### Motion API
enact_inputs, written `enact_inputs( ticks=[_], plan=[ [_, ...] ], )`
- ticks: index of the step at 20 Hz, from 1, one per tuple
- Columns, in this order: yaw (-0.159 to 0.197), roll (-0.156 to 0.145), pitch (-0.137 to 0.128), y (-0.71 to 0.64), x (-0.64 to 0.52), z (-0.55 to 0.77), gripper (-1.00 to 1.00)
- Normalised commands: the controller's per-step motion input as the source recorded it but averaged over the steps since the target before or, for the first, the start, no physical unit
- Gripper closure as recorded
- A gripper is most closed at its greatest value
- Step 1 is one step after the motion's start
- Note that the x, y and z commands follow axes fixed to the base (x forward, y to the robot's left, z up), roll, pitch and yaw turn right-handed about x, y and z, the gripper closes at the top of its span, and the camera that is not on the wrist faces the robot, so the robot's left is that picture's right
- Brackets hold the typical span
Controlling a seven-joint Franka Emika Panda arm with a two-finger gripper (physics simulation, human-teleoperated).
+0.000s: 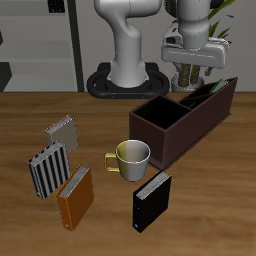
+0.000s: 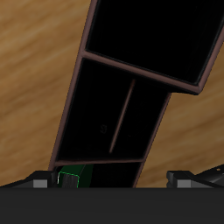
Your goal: Place the green book into the left desk caddy's left compartment and place the black book into the left desk caddy's right compartment and place the orange book into the left desk caddy's right compartment
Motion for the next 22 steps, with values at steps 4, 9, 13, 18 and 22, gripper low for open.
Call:
enact_inputs(
  ticks=[4, 9, 13, 18, 22],
  plan=[
    [0.046, -0.075, -0.046, -0.34, 0.21, 0.26, -1.00],
    [0.044, -0.074, -0.015, -0.46, 0.46, 0.24, -1.00],
    [0.049, -0.005, 0.045, -0.45, 0.57, -0.07, -1.00],
    [0.018, -0.005, 0.049, -0.31, 0.51, -0.03, -1.00],
    [0.082, 0.012, -0.041, -0.24, 0.33, 0.17, -1.00]
  ],
)
